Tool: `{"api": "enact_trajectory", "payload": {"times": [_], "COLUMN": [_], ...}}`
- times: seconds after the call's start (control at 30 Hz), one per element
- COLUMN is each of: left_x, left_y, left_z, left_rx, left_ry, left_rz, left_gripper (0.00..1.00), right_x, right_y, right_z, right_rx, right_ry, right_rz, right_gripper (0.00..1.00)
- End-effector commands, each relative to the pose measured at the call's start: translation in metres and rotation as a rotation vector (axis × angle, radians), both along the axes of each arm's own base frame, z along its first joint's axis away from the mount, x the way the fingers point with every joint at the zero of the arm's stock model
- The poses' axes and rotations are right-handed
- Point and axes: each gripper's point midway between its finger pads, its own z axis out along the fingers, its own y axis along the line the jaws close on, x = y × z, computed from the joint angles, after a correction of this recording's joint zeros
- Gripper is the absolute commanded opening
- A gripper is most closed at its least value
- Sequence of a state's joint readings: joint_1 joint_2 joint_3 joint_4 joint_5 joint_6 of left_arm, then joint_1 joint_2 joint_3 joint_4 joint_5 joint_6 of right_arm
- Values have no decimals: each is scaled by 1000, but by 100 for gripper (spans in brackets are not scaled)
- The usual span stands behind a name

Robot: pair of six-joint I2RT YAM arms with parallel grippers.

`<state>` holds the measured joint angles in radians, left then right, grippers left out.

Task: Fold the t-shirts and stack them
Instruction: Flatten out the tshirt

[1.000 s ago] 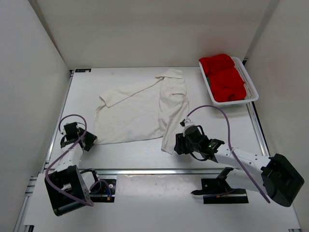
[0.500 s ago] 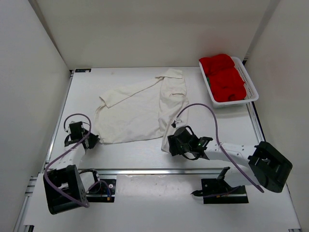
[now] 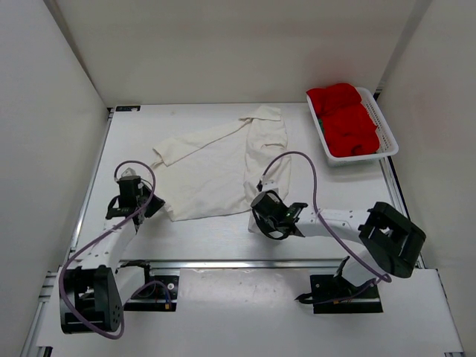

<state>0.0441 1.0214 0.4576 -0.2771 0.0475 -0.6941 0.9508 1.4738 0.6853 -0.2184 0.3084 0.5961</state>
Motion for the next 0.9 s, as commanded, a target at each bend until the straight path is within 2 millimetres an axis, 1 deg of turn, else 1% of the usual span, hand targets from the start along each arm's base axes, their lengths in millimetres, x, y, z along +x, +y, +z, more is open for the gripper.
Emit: {"api": "enact_trajectory", "payload": {"times": [0.0,0.03,0.07,0.1,0.13,0.17,0.2,0.23,0.27,0.3,0.33,0.37,0.4,0.43,0.47,0.5,0.53,0.57,0.6,0.63,0.67,0.7,0.73,0.77,0.8,0.83,0.87], "left_x": [11,15,26,30,40,55,67,72,82,91,94,99,99,96,91,85,81,73,65,62,60,60,58,56,56,56,57], "left_y": [-17,-32,-37,-48,-57,-65,-72,-76,-83,-78,-75,-59,-52,-33,-13,-10,5,16,17,25,31,32,32,30,34,35,35], "left_z": [21,31,47,55,78,109,144,159,199,240,257,295,326,345,372,396,409,428,446,457,465,473,482,489,496,503,506], "left_rx": [-6,-23,-24,-38,-44,-64,-69,-93,-124,-135,-187,-206,-251,-303,-303,-342,-370,-359,-381,-396,-393,-412,-435,-441,-434,-421,-384], "left_ry": [-68,-85,-121,-134,-172,-234,-312,-335,-410,-495,-519,-612,-688,-722,-801,-856,-877,-933,-970,-988,-1003,-1016,-1027,-1043,-1053,-1056,-1066], "left_rz": [-100,-154,-176,-223,-257,-288,-310,-325,-354,-340,-341,-324,-308,-270,-262,-263,-240,-248,-268,-252,-260,-268,-269,-282,-275,-268,-267], "left_gripper": [0,0,0,0,0,0,0,0,0,0,0,0,0,0,0,0,0,0,0,0,0,0,0,0,0,0,0], "right_x": [-18,-15,-8,-1,8,16,30,40,50,62,70,78,83,82,82,87,86,76,79,65,61,40,20,11,-2,8,5], "right_y": [-30,-28,-25,-24,-25,-31,-37,-39,-52,-60,-68,-81,-89,-101,-108,-103,-108,-113,-99,-93,-101,-85,-82,-96,-97,-84,-92], "right_z": [-12,4,24,51,74,98,135,168,193,235,279,325,344,391,438,445,479,519,527,558,579,591,610,627,646,649,662], "right_rx": [-143,-127,-87,-55,-30,9,53,78,103,134,161,192,159,170,205,151,140,161,148,148,89,108,67,27,107,54,99], "right_ry": [58,35,-9,-53,-86,-127,-199,-253,-299,-366,-441,-526,-568,-653,-738,-748,-811,-893,-905,-988,-1073,-1113,-1181,-1253,-1285,-1284,-1302], "right_rz": [-59,-63,-65,-63,-81,-90,-105,-104,-140,-150,-156,-196,-200,-220,-255,-226,-237,-239,-216,-203,-272,-219,-248,-320,-319,-300,-267], "right_gripper": [0,0,0,0,0,0,0,0,0,0,0,0,1,0,0,0,0,0,0,0,0,0,0,0,0,1,0]}}
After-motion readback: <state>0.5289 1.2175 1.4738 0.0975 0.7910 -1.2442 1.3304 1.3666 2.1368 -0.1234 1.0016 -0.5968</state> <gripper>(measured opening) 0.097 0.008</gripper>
